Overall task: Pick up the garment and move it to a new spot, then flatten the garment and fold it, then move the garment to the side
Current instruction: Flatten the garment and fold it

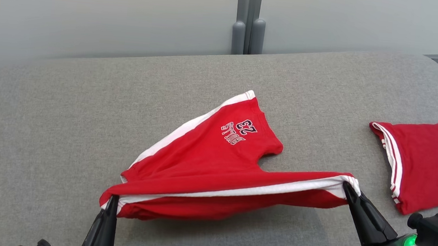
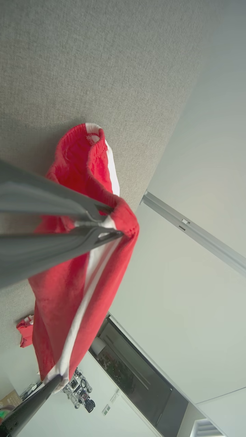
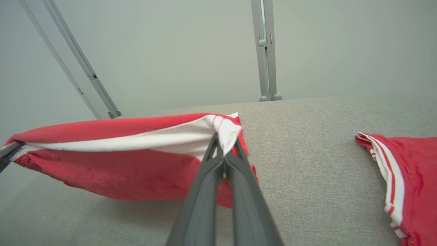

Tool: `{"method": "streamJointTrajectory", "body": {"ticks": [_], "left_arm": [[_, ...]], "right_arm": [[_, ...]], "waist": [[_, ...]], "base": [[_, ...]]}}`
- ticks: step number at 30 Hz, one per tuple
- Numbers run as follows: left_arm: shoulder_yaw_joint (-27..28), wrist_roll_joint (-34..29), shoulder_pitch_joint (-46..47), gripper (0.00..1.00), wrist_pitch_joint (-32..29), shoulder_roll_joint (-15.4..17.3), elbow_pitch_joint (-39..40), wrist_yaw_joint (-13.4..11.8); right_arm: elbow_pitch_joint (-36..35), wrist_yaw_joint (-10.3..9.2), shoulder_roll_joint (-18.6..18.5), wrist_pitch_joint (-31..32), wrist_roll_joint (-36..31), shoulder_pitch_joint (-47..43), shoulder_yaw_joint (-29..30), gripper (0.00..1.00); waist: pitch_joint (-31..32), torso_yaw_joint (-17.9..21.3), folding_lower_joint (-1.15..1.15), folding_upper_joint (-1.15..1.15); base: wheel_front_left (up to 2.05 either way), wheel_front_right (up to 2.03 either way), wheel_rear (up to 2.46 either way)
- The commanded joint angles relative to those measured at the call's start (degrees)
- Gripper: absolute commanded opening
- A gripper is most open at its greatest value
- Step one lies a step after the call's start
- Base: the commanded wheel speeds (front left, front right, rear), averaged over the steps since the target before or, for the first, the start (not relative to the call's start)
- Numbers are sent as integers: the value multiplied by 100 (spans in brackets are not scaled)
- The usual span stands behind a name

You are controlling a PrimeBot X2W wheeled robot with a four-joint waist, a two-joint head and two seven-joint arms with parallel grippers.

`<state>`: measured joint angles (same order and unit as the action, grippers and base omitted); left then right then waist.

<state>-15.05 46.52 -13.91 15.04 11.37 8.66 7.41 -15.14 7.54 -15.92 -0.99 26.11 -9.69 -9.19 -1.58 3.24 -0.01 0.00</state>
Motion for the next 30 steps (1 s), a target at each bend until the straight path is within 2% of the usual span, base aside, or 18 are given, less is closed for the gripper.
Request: {"method": "streamJointTrajectory", "body": {"ticks": [1,6,11,24,30], "left_arm": [[47,-15,-83,0,16,-14,22,4],[100,-8,-341,0,16,-40,195,4],[-67,119,-213,0,16,-93,75,4],[-396,584,721,0,14,-466,-1153,4],[-506,493,1440,0,-61,-659,-1857,-233]], "right_arm": [[-74,-9,15,29,-52,-83,40,0],[-562,-9,46,355,-115,-334,173,0],[-538,-9,84,533,-55,-325,149,0],[775,-9,-103,763,224,665,70,0],[1372,-9,-425,1098,320,1544,-99,0]], "waist": [[35,-6,1,0],[57,30,1,0],[18,16,1,0],[-67,-311,1,0],[-232,-570,1,0]], "base": [[0,0,0],[0,0,0],[0,0,0],[0,0,0],[0,0,0]]}}
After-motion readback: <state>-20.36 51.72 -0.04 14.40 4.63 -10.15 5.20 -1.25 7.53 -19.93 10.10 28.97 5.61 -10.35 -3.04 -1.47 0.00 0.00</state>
